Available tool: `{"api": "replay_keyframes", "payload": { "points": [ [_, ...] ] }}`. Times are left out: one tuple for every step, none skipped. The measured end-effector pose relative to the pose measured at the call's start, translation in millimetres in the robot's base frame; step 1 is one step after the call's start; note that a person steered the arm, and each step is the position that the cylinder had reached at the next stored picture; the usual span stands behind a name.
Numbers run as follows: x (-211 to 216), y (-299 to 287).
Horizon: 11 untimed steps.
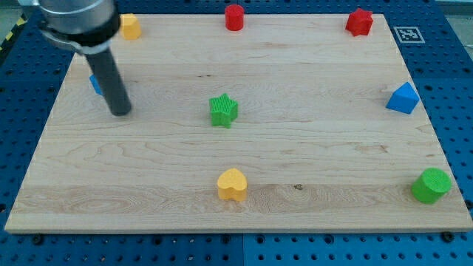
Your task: Slide the blue cube to the top of the green star
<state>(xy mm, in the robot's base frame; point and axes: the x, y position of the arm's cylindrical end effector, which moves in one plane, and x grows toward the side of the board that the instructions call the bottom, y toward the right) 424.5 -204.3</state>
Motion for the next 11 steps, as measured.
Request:
{"api": "replay_keyframes", "payload": {
  "points": [
    [-39.4, -24.2],
    [-47.4, -42.1],
    [-45.5, -90.9],
    [-58.9, -99.7],
    [-83.3, -94.2],
    [-86.3, -87.6],
    [-86.3, -70.3],
    [-86.0, -39.4],
    [-77.1, -11.0],
    [-47.6, 0.5],
    [-41.6, 17.9]
  ]
}}
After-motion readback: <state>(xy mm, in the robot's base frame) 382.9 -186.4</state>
